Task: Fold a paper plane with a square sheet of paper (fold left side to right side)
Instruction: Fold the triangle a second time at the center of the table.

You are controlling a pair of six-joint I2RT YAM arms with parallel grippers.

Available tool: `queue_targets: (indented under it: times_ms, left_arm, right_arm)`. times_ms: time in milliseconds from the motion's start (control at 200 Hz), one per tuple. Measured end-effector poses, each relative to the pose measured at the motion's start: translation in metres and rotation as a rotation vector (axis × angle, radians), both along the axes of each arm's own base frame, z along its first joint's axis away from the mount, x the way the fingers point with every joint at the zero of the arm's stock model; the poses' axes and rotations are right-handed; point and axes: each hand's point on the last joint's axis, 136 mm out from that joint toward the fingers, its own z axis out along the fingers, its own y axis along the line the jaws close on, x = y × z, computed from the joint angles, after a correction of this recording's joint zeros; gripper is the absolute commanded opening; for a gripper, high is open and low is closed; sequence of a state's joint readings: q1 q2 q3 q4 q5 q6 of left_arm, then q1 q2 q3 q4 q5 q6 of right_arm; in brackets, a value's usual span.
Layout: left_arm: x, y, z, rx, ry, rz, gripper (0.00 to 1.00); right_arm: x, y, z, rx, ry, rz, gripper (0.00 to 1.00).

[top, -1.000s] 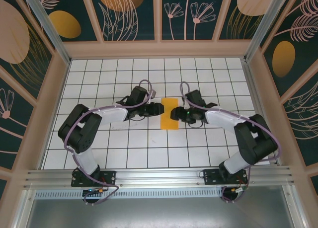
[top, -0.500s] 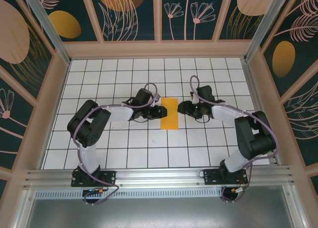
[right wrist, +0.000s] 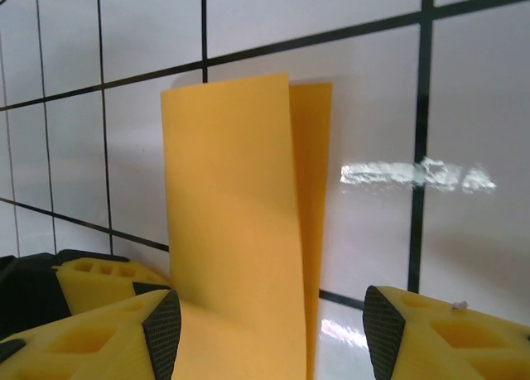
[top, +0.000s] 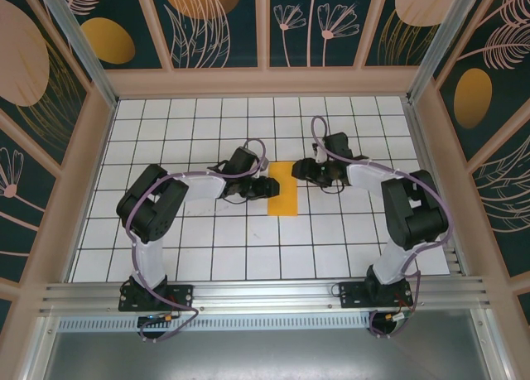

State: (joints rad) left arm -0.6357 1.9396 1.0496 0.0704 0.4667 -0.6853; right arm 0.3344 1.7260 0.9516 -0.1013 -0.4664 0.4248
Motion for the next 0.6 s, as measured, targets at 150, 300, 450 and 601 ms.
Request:
queue_targets:
  times_ms: [150,300,450,601]
  left_arm:
    - [0.0,0.0,0.0,0.003,-0.003,0.0,0.48]
    - [0.0,0.0,0.0,0.003,-0.003,-0.001,0.48]
    - [0.0,0.0,0.0,0.003,-0.003,-0.001,0.48]
    - [0.0,0.0,0.0,0.003,-0.003,-0.001,0.48]
  right_arm:
    - [0.01,0.008,-0.007,0.043,0.009,0.019,0.63]
    - [0.012,0.016,-0.016,0.079,0.03,0.038,0.62]
    - [0.012,0.021,-0.017,0.113,0.039,0.048,0.58]
    - [0.013,0.025,-0.012,0.139,0.026,0.063,0.56]
